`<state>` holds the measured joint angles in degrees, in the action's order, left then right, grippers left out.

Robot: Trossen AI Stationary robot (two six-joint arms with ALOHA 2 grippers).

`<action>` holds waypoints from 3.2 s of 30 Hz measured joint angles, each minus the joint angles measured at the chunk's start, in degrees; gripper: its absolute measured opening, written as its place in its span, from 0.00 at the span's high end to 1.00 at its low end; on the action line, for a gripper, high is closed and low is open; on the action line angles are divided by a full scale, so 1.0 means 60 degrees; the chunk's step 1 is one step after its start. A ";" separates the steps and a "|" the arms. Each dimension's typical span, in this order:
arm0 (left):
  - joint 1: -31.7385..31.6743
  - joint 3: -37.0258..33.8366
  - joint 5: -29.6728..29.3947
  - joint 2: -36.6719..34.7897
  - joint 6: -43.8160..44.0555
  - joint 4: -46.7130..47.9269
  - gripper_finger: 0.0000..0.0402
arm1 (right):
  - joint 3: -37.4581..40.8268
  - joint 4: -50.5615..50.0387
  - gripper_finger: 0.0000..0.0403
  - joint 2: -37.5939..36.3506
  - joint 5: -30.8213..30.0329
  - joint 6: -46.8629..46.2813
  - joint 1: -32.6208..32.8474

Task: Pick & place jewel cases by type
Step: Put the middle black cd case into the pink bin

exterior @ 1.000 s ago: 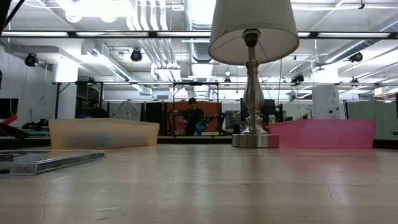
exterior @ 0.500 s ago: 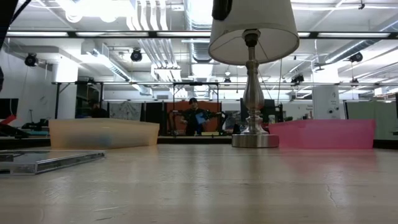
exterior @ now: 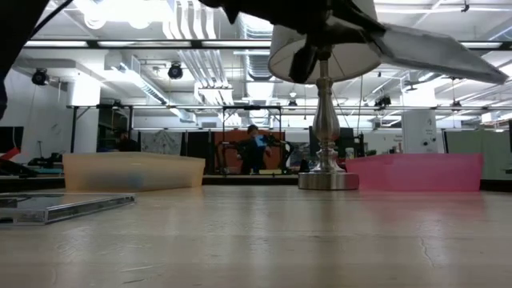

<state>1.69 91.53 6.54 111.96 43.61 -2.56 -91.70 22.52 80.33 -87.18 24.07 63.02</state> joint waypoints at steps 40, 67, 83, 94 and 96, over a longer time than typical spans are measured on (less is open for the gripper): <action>-0.0900 0.0007 -0.3600 0.2051 0.4393 -0.4137 1.00 | -0.0004 0.0055 0.72 0.0074 0.0026 0.0019 0.0036; 0.0706 -0.1706 -0.3282 0.2464 0.4742 -0.6297 1.00 | -0.0004 0.0045 0.74 0.0074 0.0036 0.0024 0.0038; -0.0010 0.2655 -0.2394 0.4834 0.4523 -0.6259 1.00 | -0.0004 0.0047 0.76 0.0074 0.0055 -0.0200 0.0040; -0.0858 0.4256 -0.1993 0.4907 0.2704 -0.3852 1.00 | -0.0004 0.0044 0.75 0.0074 0.0055 -0.0184 0.0037; -0.1014 0.4273 -0.2018 0.4907 0.2421 -0.3642 1.00 | -0.0004 0.0040 0.76 0.0074 0.0051 -0.0163 0.0040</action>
<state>-4.39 117.16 -5.56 141.40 58.14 -24.41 -91.72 22.77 80.77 -86.87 23.09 63.26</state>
